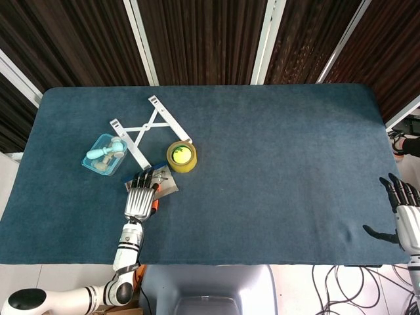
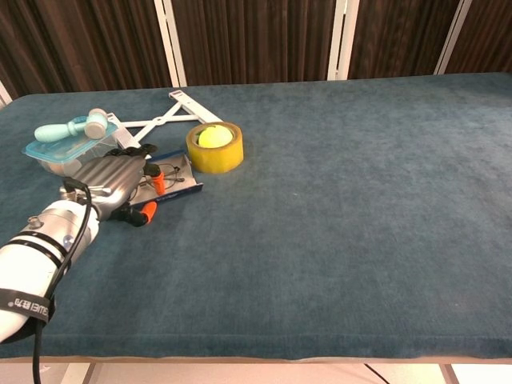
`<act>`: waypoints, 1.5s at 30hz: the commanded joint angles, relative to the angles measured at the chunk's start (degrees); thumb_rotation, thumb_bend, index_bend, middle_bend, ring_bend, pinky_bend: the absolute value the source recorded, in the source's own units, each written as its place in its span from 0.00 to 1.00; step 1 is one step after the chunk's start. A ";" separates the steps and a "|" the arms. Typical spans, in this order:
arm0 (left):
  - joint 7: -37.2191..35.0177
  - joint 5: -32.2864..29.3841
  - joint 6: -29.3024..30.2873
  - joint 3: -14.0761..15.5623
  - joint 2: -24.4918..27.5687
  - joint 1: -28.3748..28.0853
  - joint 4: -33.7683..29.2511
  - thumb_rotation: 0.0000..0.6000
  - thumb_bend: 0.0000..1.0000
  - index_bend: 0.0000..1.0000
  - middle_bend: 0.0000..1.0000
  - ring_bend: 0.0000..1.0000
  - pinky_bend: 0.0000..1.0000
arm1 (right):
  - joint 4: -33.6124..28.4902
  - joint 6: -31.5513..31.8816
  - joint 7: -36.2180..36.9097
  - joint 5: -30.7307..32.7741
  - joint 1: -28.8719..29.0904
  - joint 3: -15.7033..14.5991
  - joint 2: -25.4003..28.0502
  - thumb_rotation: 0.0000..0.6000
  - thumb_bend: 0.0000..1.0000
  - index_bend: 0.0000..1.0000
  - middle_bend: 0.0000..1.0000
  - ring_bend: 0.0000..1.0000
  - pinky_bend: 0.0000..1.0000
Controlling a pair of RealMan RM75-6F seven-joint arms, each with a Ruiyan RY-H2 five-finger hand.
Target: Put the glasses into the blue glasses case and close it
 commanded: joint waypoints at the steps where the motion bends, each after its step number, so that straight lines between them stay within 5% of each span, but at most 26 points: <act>1: -0.87 0.52 0.10 -0.33 -0.40 0.31 0.65 1.00 0.46 0.48 0.02 0.00 0.00 | -0.02 0.01 -0.04 0.00 0.00 -0.01 -0.01 1.00 0.20 0.00 0.00 0.00 0.00; 20: -2.82 5.82 2.77 0.92 7.95 4.55 -13.58 1.00 0.64 0.57 0.05 0.00 0.00 | -0.18 0.05 -1.06 -0.26 0.05 -0.27 -0.41 1.00 0.20 0.00 0.00 0.00 0.00; 45: -1.91 -1.47 -3.68 -4.32 5.22 0.41 -7.45 1.00 0.59 0.59 0.07 0.00 0.00 | -0.12 -0.46 -1.19 0.17 0.30 -0.20 -0.33 1.00 0.20 0.00 0.00 0.00 0.00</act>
